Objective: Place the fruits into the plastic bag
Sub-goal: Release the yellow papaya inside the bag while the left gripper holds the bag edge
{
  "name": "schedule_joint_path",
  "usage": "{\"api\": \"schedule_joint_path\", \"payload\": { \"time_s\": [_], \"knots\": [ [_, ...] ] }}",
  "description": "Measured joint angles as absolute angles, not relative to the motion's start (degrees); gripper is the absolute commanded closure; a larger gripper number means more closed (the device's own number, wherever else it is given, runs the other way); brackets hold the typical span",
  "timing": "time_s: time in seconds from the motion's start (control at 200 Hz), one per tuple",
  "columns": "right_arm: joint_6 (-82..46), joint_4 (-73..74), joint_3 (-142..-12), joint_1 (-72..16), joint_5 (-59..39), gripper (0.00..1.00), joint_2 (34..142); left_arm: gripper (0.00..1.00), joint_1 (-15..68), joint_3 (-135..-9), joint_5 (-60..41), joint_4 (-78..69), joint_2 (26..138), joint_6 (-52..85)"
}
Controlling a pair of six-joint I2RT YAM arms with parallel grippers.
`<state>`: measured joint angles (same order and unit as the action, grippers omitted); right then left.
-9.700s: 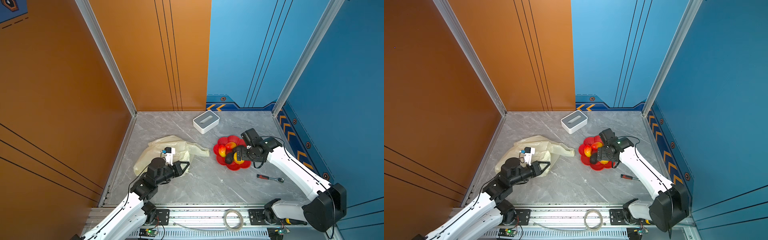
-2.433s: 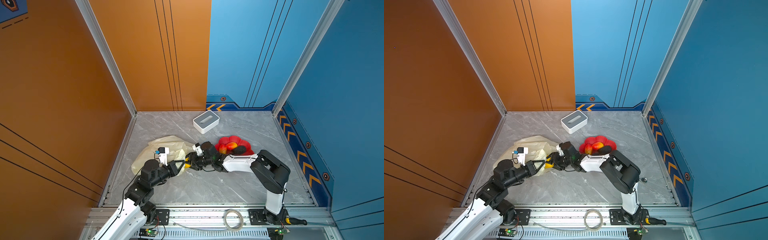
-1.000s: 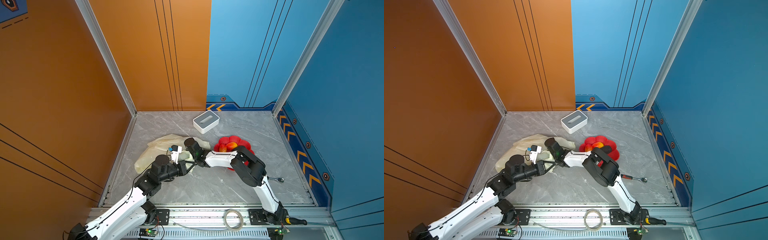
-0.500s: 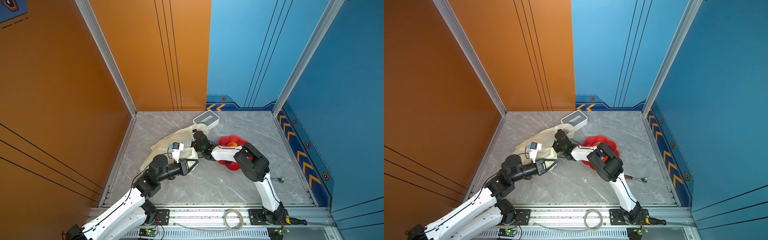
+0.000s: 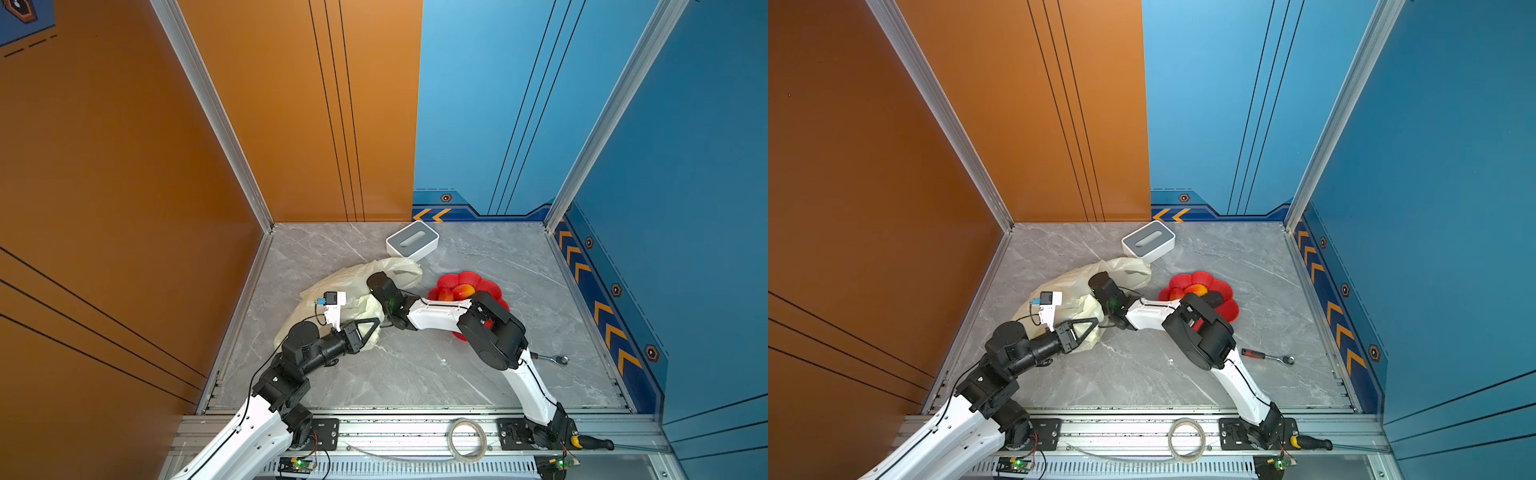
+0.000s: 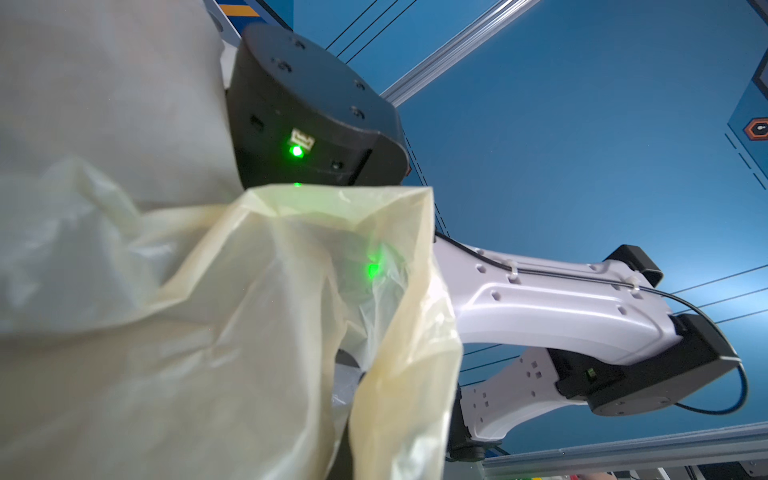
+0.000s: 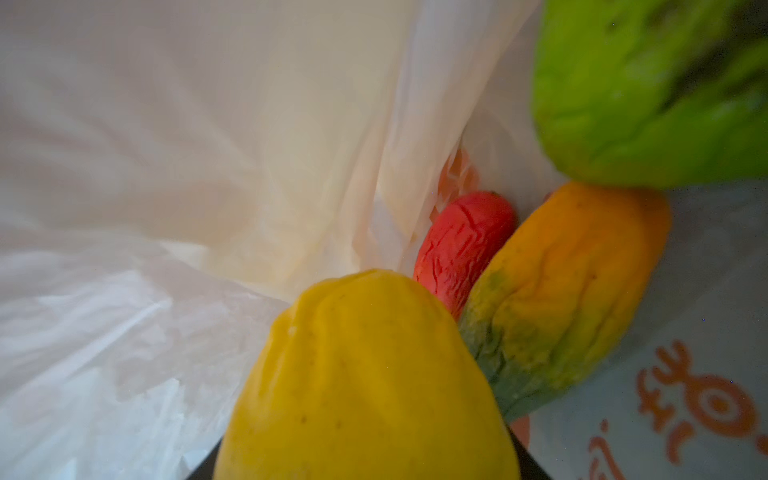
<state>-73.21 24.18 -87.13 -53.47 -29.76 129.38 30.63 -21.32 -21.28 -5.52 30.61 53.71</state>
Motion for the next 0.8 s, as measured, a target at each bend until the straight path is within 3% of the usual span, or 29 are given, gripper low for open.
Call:
{"api": "schedule_joint_path", "payload": {
  "time_s": [0.451,0.796],
  "knots": [
    [-71.20,19.64,-93.10,-55.27,-35.97,0.38,134.15,1.00,29.95,-19.90,-20.78,-4.67,29.15,54.11],
    [-63.11,5.45,-99.44,-57.04,-38.26,0.33,135.13,1.00,29.63,-19.70,-20.78,-4.73,29.15,54.11]
  ]
}}
